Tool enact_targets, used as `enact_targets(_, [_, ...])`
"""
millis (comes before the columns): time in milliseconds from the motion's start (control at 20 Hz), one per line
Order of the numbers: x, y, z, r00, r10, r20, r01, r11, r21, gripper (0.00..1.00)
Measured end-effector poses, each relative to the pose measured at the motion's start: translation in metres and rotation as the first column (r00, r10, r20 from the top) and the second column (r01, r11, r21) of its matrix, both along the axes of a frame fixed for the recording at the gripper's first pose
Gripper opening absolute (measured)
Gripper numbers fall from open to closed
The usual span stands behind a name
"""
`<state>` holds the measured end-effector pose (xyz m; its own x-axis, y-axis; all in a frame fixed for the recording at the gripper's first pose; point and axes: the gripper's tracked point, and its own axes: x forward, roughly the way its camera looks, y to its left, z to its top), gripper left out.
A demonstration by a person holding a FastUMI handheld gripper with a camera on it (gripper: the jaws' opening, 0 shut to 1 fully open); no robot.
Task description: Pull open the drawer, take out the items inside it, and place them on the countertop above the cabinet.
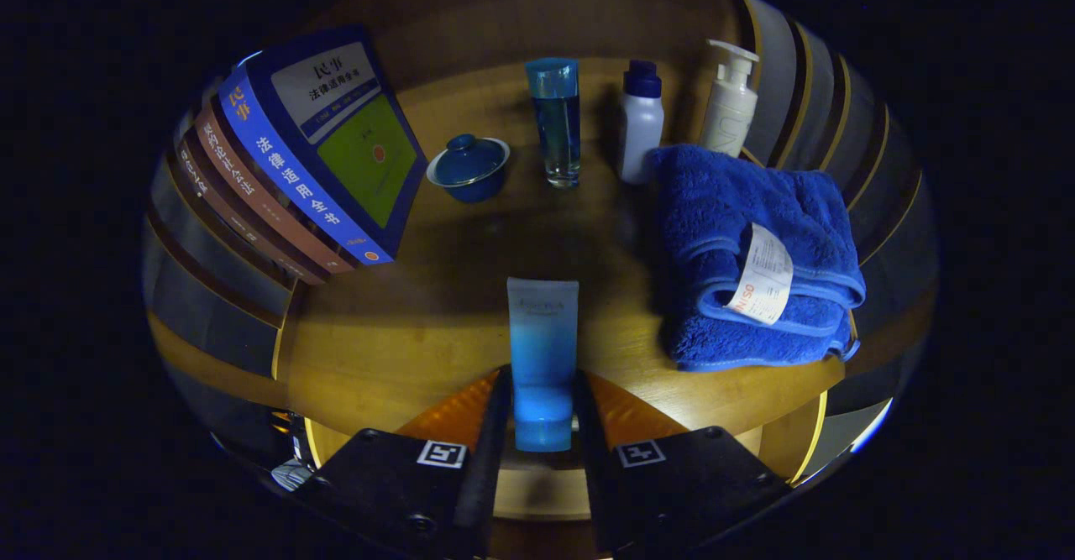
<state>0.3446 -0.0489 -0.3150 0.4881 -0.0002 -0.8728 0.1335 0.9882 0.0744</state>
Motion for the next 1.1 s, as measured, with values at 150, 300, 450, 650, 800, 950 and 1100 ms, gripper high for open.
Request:
enact_targets(150, [-0.001, -0.002, 0.004, 1.0, -0.004, 0.011, 0.004, 1.0, -0.017, 0.78])
enact_targets(300, [-0.009, -0.005, 0.007, 1.0, -0.005, 0.008, 0.005, 1.0, -0.03, 0.87])
enact_targets(450, [-0.018, -0.005, 0.011, 1.0, -0.004, 0.024, 0.005, 0.999, -0.045, 1.0])
enact_targets(650, [-0.044, -0.005, 0.023, 0.998, 0.001, 0.069, 0.004, 0.998, -0.068, 1.0])
enact_targets(800, [-0.07, -0.005, 0.033, 0.994, 0.002, 0.11, 0.008, 0.996, -0.084, 1.0])
enact_targets(950, [-0.095, 0.0, 0.049, 0.978, 0.015, 0.21, 0.001, 0.997, -0.075, 1.0])
enact_targets(1100, [-0.123, 0.0, 0.071, 0.936, 0.039, 0.349, -0.003, 0.995, -0.103, 1.0])
